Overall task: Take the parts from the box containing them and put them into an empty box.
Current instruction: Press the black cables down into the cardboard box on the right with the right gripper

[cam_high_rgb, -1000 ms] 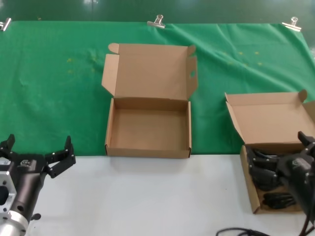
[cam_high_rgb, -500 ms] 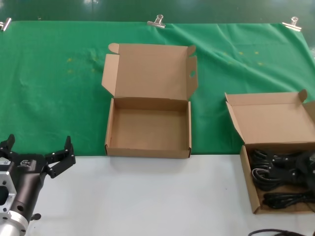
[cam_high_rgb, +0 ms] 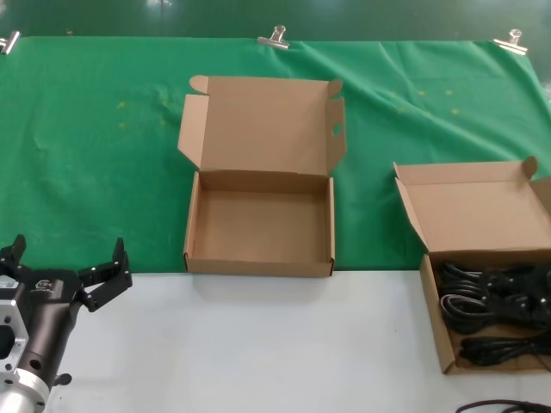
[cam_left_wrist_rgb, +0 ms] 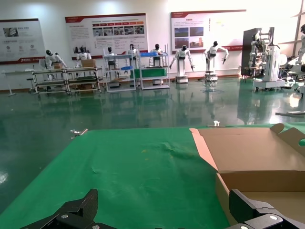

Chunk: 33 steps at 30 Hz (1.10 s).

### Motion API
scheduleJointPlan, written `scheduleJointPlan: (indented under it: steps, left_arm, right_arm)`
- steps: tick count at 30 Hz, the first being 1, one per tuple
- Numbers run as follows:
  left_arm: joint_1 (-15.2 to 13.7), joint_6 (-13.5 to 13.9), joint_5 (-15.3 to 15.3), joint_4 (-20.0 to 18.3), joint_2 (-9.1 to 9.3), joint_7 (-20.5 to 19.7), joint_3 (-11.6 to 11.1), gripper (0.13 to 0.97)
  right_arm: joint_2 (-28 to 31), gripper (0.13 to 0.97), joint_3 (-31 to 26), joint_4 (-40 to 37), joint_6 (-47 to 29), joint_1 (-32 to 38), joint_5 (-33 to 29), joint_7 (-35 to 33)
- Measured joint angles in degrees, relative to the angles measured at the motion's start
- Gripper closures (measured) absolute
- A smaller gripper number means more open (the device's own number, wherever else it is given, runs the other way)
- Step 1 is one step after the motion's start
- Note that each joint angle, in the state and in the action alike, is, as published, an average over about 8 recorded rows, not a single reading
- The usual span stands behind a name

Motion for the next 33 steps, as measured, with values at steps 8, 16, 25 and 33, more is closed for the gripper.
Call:
scheduleJointPlan:
  steps: [8, 16, 25, 33]
  left_arm:
    - [0.0, 0.0, 0.0, 0.0, 0.00, 0.0, 0.0, 0.132]
    - [0.0, 0.0, 0.0, 0.0, 0.00, 0.0, 0.0, 0.132]
    - [0.0, 0.0, 0.0, 0.0, 0.00, 0.0, 0.0, 0.132]
    - [0.0, 0.0, 0.0, 0.0, 0.00, 0.0, 0.0, 0.132]
  right_arm:
    - [2.1, 0.129, -0.1, -1.0, -1.2, 1.5, 1.9, -1.1]
    - [4.4, 0.129, -0.2, -0.6, -1.8, 2.7, 3.7, -1.2]
    - [5.0, 0.129, 0.5, -0.1, -1.9, 2.5, 3.8, -0.5]
    - [5.0, 0.129, 0.6, 0.0, -1.9, 2.5, 3.8, -0.5]
